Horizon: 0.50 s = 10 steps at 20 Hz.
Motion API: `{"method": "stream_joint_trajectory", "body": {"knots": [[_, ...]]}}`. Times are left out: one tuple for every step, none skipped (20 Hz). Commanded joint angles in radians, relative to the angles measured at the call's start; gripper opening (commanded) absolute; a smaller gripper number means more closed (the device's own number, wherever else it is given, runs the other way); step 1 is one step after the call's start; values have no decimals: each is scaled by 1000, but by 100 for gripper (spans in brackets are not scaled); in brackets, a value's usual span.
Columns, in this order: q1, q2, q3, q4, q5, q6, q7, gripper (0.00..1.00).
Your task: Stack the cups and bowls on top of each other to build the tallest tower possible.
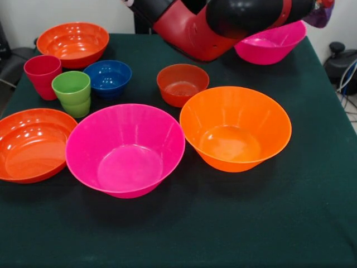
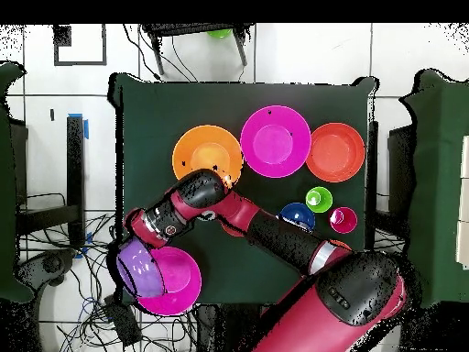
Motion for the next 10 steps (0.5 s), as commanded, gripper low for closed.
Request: {"method": "stream_joint_trajectory", "body": {"knots": [[63,-57,-30,-125,33,-160,75,0],[69,-63,-34,-124,26,-188,76,0],[77,-65,-40,-138,23,-194,73,0],[84,-67,-47,-152,21,-200,69,0],[94,-71,-55,-173,23,-192,70,0],[97,-72,-61,-182,25,-187,67,0],[106,-70,-69,-206,25,-176,59,0],[112,-64,-74,-221,28,-168,52,0],[120,-53,-81,-251,29,-147,37,0],[127,-48,-86,-271,29,-136,31,0]]}}
